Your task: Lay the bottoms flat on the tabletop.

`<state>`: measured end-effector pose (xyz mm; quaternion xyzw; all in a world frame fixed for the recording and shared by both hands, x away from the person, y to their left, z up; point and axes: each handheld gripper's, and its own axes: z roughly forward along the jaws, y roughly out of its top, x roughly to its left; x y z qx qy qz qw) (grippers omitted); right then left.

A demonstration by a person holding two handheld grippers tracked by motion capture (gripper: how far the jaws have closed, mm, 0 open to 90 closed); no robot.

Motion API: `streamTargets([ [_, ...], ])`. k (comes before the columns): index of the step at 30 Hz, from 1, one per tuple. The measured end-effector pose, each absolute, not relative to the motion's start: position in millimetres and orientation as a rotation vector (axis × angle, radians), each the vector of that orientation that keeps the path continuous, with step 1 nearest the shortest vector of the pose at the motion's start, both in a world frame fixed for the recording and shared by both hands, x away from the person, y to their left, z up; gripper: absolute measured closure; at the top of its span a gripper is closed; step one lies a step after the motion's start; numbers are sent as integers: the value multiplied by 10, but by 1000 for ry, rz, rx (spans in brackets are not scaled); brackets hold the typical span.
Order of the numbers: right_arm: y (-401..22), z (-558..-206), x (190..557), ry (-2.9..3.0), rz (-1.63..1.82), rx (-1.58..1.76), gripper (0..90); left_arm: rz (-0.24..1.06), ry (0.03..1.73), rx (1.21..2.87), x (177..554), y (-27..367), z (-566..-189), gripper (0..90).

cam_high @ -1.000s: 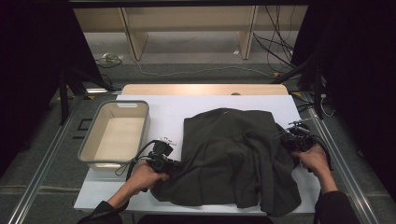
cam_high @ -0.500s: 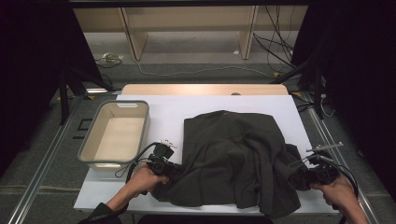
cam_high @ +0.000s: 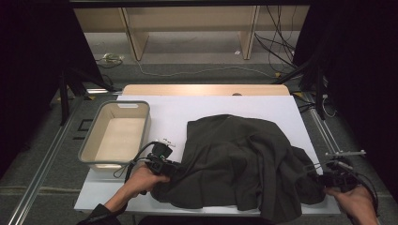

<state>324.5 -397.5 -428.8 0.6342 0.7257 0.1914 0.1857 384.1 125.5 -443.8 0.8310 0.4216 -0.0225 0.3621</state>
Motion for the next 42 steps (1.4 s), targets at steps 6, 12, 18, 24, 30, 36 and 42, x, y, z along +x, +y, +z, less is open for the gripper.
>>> streamTargets([
  [6,-3857,-4024,3503,1994,749,1708,470,12,1132,2087,3951,1236,-4333,484],
  [12,-3567,-4031,3856,2061,827,1679,413,30,1183,2061,4100,1171,-4366,404],
  [18,-3453,-4133,4098,2111,896,1729,401,-7,1245,2082,4287,1082,-4570,386],
  [24,-3499,-4246,4107,2119,918,1808,411,-75,1232,2139,4267,1013,-4713,597],
  [30,-3404,-4488,4105,2201,847,1830,588,-91,1215,2193,4217,964,-4754,817],
  [36,-3227,-4536,4023,2302,763,1748,848,-120,1185,2205,4156,983,-4757,853],
  [42,-3150,-4506,3808,2371,674,1671,862,-148,1135,2241,3993,986,-4755,860],
])
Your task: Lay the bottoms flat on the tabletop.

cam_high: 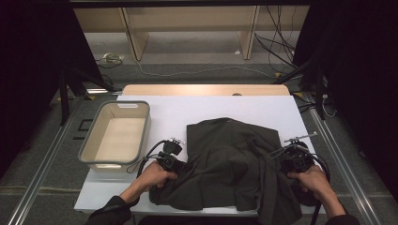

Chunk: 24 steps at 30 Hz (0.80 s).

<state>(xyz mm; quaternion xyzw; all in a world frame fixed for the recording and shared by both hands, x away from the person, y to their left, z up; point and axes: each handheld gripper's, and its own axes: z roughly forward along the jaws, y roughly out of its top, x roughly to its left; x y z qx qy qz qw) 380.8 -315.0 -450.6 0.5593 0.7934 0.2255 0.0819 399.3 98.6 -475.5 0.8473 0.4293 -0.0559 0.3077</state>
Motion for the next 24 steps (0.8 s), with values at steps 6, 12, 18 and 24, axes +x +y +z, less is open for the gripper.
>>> streamTargets([
  [6,-3153,-4473,3524,2387,650,1623,862,-188,1067,2291,3787,1009,-4734,860],
  [12,-3143,-4473,3369,2394,634,1583,857,-201,1054,2276,3672,1041,-4712,853],
  [18,-3146,-4431,3484,2250,586,1511,849,-195,1071,2260,3744,1067,-4703,829],
  [24,-3184,-4464,3688,2221,545,1506,851,-193,1072,2244,3765,1063,-4670,764],
])
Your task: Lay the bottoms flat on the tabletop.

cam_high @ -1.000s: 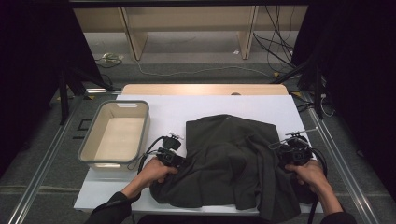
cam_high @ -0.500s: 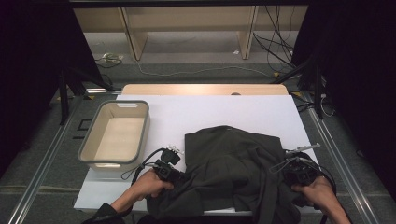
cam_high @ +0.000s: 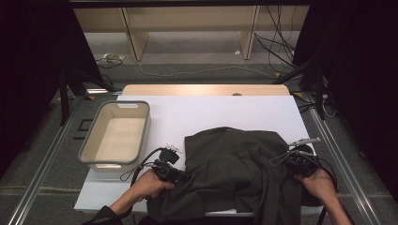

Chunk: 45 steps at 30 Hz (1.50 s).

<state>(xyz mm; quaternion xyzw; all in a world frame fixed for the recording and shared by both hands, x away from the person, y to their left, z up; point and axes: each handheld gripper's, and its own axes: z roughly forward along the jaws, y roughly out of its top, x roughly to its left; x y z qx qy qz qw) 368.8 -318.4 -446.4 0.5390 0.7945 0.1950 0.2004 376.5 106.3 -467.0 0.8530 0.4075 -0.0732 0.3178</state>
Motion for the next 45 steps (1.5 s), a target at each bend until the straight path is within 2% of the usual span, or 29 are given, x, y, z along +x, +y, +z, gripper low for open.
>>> streamTargets([
  [3,-3198,-4461,3716,2223,544,1506,819,-171,1090,2210,3796,1097,-4616,657],
  [5,-3227,-4406,3730,2203,565,1524,722,-142,1112,2178,3829,1137,-4556,552],
  [7,-3258,-4310,3734,2186,608,1524,639,-131,1142,2126,3882,1173,-4486,492],
  [12,-3318,-4096,3847,2133,711,1538,508,-59,1211,2066,4065,1163,-4424,439],
  [20,-3271,-3938,4184,2092,810,1571,479,-22,1291,2068,4315,1017,-4543,413],
  [25,-3177,-4203,4436,2167,708,1607,458,-10,1324,2105,4412,892,-4656,379],
  [27,-3148,-4311,4470,2201,674,1603,457,1,1335,2115,4427,869,-4681,348],
  [31,-3152,-4453,4501,2231,645,1637,440,-4,1345,2104,4450,844,-4698,351],
  [35,-3180,-4566,4547,2247,632,1693,421,-6,1330,2115,4456,816,-4711,376],
  [38,-3162,-4597,4572,2251,623,1696,445,-13,1314,2108,4463,814,-4723,460],
  [42,-3124,-4597,4584,2269,663,1680,660,-18,1272,2121,4450,761,-4733,708],
  [45,-3074,-4550,4562,2259,654,1612,807,6,1234,2138,4428,712,-4705,829],
])
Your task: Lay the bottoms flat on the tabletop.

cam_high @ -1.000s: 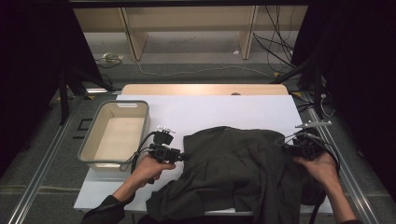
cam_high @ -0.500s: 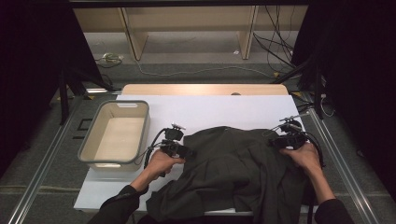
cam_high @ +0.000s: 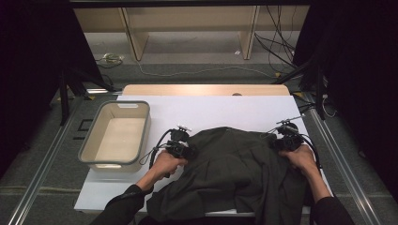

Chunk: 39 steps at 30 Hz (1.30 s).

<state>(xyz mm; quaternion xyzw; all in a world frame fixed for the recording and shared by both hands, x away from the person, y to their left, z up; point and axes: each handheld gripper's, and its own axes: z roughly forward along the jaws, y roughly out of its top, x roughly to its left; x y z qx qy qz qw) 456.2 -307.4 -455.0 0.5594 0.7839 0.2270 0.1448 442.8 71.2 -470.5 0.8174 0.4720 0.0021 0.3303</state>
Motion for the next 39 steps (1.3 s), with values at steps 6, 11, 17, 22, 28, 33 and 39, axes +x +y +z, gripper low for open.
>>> streamTargets([
  [6,-3114,-4422,4535,2186,693,1556,853,23,1226,2091,4438,777,-4625,859],
  [11,-3112,-4283,4511,2101,719,1488,861,47,1224,2047,4465,851,-4525,861],
  [17,-3141,-4109,4553,2035,773,1465,861,57,1241,1974,4534,944,-4404,864],
  [22,-3137,-3991,4615,2002,806,1466,860,70,1252,1918,4594,990,-4312,865],
  [28,-3132,-3839,4668,1987,826,1459,860,95,1240,1875,4641,1016,-4151,865],
  [33,-3132,-3737,4681,1980,848,1456,862,122,1227,1840,4683,1052,-3981,866],
  [39,-3118,-3633,4683,1964,883,1445,863,181,1212,1825,4779,1098,-3688,867],
])
